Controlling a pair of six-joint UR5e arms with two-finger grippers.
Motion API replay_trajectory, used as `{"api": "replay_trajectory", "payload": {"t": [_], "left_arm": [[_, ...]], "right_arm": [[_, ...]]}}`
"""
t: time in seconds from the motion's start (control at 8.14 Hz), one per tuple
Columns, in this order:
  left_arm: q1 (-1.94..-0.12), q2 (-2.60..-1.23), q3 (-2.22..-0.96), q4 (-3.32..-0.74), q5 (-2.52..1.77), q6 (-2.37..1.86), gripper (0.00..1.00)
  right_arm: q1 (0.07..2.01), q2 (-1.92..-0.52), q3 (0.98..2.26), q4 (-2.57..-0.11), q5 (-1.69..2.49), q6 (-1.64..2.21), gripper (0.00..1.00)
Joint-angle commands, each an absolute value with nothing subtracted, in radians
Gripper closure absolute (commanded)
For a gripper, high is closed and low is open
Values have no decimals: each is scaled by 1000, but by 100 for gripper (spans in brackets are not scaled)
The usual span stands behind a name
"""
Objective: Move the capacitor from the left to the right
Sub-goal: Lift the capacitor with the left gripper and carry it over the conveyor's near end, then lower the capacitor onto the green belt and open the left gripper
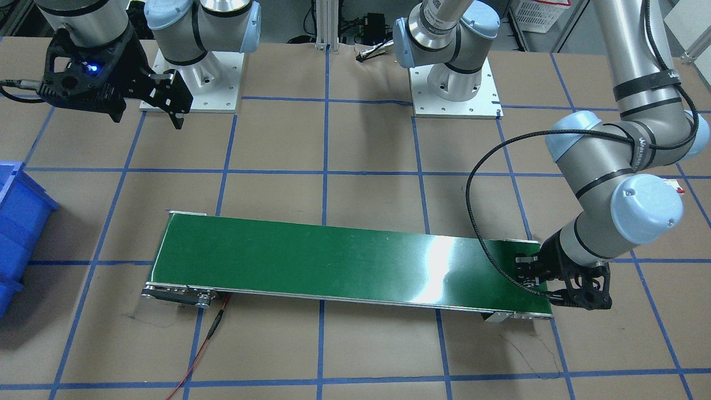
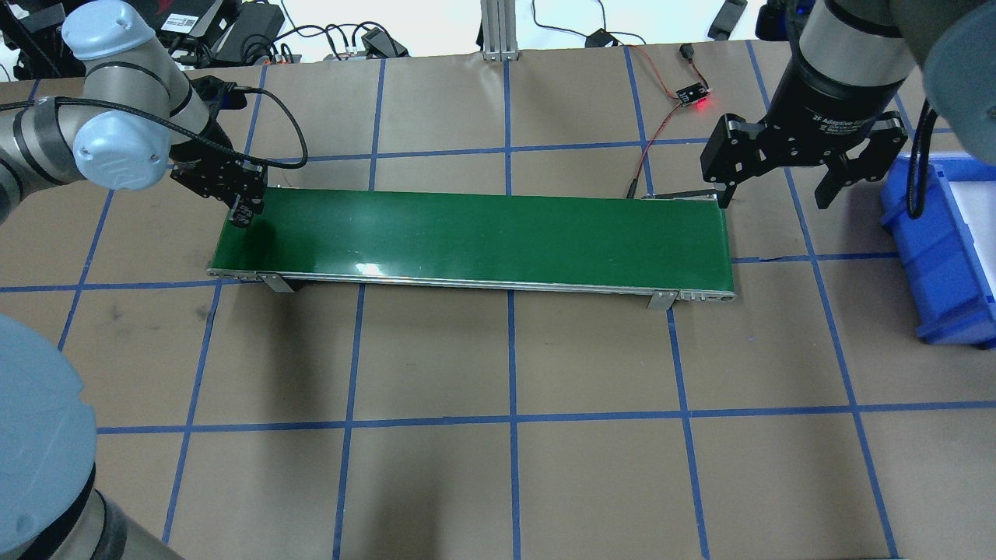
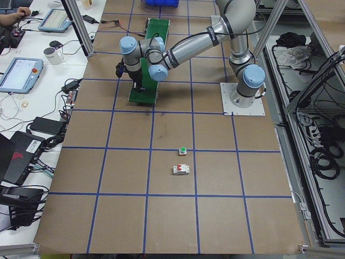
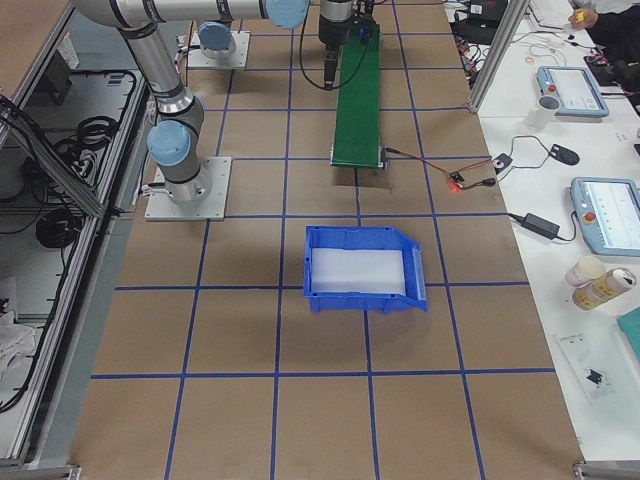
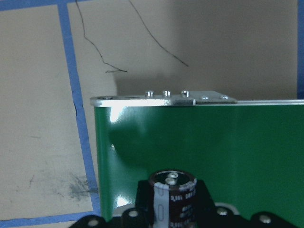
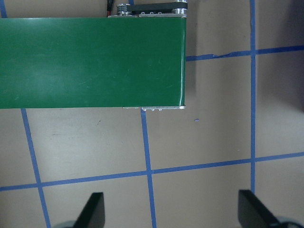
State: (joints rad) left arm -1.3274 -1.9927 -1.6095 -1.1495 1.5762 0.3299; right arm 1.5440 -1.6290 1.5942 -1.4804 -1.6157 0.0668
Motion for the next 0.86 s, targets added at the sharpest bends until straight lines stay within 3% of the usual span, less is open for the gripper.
{"api": "replay_trajectory", "payload": {"t": [0.0,0.25,0.37,0.49,0.61,0.74], "left_arm": [[-1335,-2008,-1620,-1144,1577,278,100],[-1336,-2013,-1620,-1146,1575,275,100],[-1344,-2011,-1621,-1141,1574,250,78],[-1362,-2010,-1623,-1141,1572,189,40],[-1383,-2005,-1624,-1141,1572,163,29],[-1405,-2000,-1623,-1140,1569,131,9]], "right_arm": [[1545,-1596,1600,-1488,-1653,153,0],[1546,-1548,1600,-1491,-1664,120,0],[1546,-1545,1600,-1505,-1675,-6,0],[1546,-1530,1601,-1520,-1680,-37,0],[1546,-1522,1605,-1523,-1665,-32,0],[1546,-1491,1612,-1579,-1663,-34,0]]}}
